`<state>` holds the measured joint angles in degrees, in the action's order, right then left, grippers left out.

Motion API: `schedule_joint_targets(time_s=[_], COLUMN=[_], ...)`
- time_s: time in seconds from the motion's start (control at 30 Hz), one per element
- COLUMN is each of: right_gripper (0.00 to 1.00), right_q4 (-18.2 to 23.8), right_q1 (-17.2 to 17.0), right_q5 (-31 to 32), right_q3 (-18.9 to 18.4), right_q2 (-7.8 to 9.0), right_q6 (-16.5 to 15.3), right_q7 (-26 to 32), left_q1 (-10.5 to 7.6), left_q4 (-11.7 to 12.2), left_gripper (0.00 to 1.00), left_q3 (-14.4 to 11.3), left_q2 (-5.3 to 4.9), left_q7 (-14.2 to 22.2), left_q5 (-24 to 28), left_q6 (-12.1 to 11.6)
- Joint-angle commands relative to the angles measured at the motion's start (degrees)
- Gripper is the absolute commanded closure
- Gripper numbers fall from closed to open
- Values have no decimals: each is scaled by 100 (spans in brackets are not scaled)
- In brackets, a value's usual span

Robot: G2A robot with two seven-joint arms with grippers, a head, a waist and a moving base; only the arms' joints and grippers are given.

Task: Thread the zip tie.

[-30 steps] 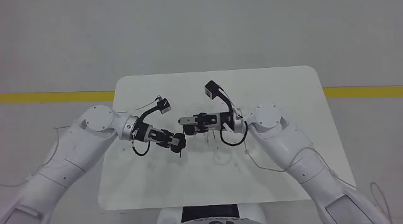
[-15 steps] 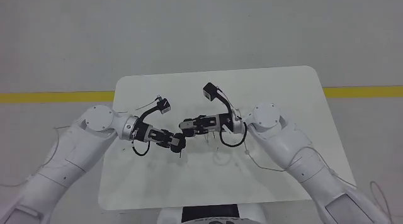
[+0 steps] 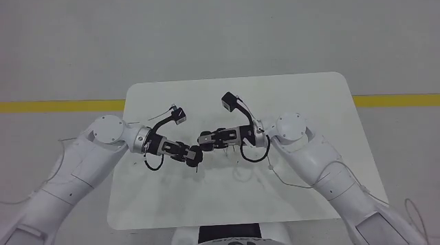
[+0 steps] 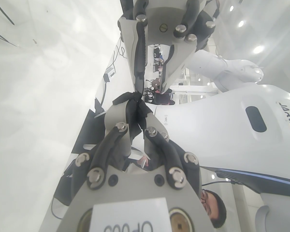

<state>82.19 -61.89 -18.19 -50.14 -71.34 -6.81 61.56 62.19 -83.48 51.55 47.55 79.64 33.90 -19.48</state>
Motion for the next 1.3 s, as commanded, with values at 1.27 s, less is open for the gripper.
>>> schedule_joint_targets(time_s=[1.27], right_gripper=[95], right_q4=[-44], right_q1=[36], right_q5=[-21], right_q3=[53], right_q2=[2], right_q6=[-46], right_q7=[-166], left_q1=[0], left_q4=[0], left_gripper=[100], left_q3=[0], left_q2=[0], left_q7=[0], left_q5=[0], left_q6=[0])
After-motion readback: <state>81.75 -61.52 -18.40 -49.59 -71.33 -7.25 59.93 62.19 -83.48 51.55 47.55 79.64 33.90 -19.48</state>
